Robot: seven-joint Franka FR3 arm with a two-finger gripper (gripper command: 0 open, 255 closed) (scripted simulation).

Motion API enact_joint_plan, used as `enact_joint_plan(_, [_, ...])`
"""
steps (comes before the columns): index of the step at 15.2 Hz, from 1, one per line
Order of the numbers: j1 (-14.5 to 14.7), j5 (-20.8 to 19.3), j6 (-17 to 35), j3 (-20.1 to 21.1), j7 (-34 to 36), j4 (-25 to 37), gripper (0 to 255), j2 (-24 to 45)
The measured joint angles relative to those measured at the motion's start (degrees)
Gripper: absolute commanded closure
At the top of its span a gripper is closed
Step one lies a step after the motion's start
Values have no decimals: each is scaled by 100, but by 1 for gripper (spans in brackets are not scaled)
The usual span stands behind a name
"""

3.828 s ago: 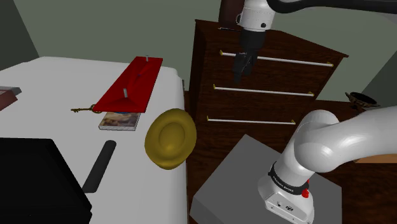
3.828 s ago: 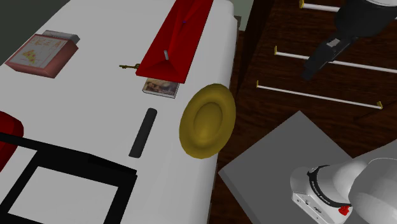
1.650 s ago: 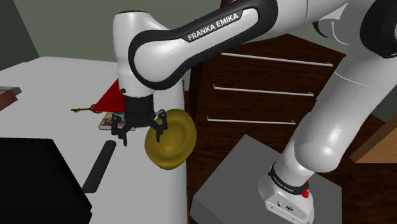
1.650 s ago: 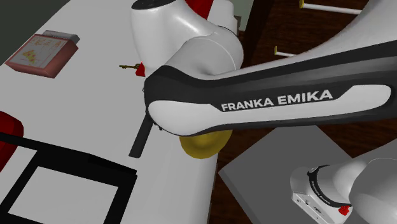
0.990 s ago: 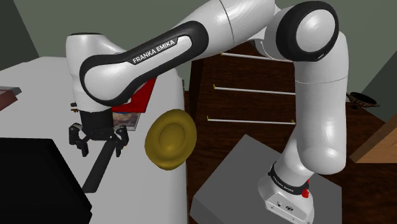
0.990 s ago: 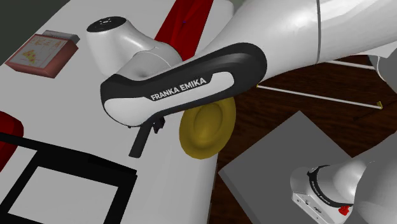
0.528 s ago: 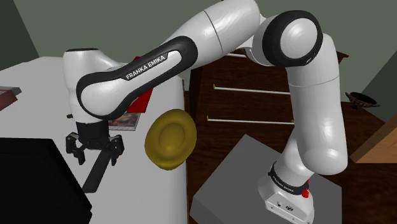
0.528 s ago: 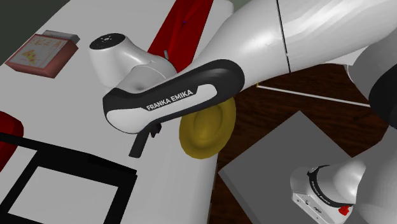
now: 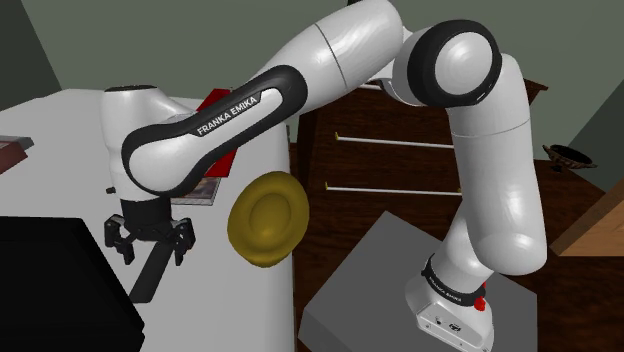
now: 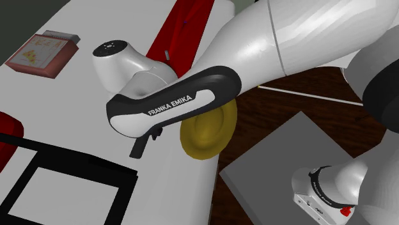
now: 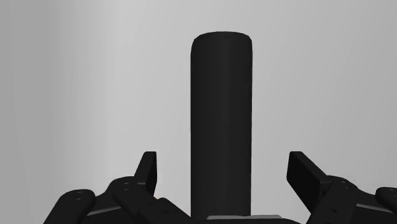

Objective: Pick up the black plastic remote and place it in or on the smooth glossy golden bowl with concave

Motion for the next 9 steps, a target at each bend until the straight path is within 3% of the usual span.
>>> enact_joint_plan(1, [0,0,0,0,0,0,255,0])
enact_joint_plan(9, [-4,5,-18,8,8,15,255,-44])
